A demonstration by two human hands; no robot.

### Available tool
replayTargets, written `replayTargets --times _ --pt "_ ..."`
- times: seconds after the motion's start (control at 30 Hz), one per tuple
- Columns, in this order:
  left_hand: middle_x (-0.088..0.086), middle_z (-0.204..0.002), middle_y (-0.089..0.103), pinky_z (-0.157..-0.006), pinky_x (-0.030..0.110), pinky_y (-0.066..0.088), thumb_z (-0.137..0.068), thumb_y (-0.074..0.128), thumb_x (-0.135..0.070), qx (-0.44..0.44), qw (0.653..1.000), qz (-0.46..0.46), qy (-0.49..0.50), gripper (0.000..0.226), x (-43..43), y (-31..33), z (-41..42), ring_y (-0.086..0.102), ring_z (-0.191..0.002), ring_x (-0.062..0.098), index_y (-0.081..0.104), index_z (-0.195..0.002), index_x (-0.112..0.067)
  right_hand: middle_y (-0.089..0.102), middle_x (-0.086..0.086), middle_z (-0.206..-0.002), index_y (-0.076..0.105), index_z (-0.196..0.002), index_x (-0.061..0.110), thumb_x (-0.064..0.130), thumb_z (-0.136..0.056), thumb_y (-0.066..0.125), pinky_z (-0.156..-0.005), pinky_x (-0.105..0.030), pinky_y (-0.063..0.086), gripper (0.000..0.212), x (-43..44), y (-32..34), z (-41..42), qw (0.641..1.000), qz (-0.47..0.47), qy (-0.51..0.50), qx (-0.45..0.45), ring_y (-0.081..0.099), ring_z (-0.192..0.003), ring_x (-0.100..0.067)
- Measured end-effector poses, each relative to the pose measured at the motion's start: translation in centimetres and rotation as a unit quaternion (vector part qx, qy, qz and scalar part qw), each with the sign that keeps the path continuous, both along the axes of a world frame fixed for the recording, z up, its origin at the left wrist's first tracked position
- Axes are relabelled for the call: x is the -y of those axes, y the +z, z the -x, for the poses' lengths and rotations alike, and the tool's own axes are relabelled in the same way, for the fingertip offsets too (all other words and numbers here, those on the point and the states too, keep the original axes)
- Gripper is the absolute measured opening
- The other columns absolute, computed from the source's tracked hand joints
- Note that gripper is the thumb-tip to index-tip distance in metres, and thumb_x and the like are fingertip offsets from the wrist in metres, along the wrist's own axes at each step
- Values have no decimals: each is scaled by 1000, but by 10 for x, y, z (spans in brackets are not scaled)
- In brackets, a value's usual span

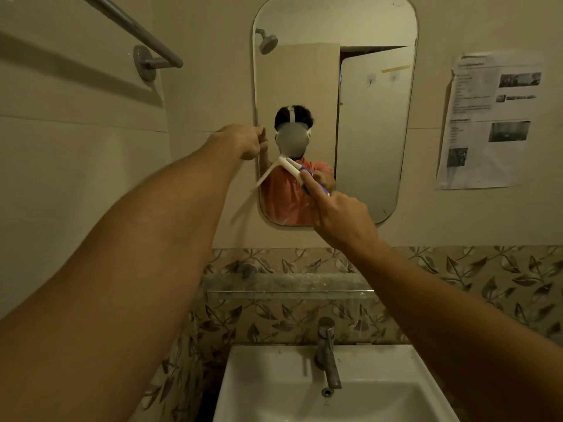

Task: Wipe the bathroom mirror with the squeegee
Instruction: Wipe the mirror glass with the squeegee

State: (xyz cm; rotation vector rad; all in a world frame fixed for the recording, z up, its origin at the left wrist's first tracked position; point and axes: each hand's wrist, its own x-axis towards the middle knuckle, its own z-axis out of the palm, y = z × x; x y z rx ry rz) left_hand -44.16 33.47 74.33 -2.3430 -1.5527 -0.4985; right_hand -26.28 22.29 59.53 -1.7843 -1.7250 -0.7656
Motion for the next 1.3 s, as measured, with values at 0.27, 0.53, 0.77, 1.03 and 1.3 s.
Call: replayTargets --times 0.27,0.53,0.77,1.03,1.3 --pt "12 -152 42 -104 42 40 -106 40 -26 17 1000 -1 2 57 -3 -5 -4 45 -134 32 19 -159 -26 48 -8 -79 -7 -161 38 29 -109 37 -41 -23 22 69 -17 -5 5 999 30 -14 32 39 -47 -12" --pt "15 -155 38 -109 49 40 -104 44 -27 33 999 4 18 67 -12 -15 -7 42 -136 37 8 -160 -30 44 -5 -75 -9 -161 39 29 -109 38 -42 -23 21 71 -8 -53 -19 999 48 -19 18 37 -47 -11" --pt "16 -158 31 -113 52 32 -102 49 -27 47 999 0 28 73 -13 -22 -11 30 -143 39 6 -160 -32 45 -4 -76 -21 -155 42 33 -109 40 -43 -20 21 77 -2 -76 -41 998 53 -29 32 36 -48 -8" --pt "21 -160 23 -116 52 28 -100 51 -23 59 998 5 33 77 -15 -22 -12 23 -146 39 4 -159 -37 45 -4 -75 -22 -152 43 37 -108 42 -43 -21 27 78 0 -81 -59 997 58 -34 43 37 -47 -9" --pt "20 -159 24 -115 53 30 -100 52 -27 63 997 3 34 77 -17 -23 -13 23 -146 39 4 -159 -36 39 0 -71 -30 -150 44 39 -107 43 -43 -20 28 85 8 -92 -81 992 85 -68 56 41 -48 -10"
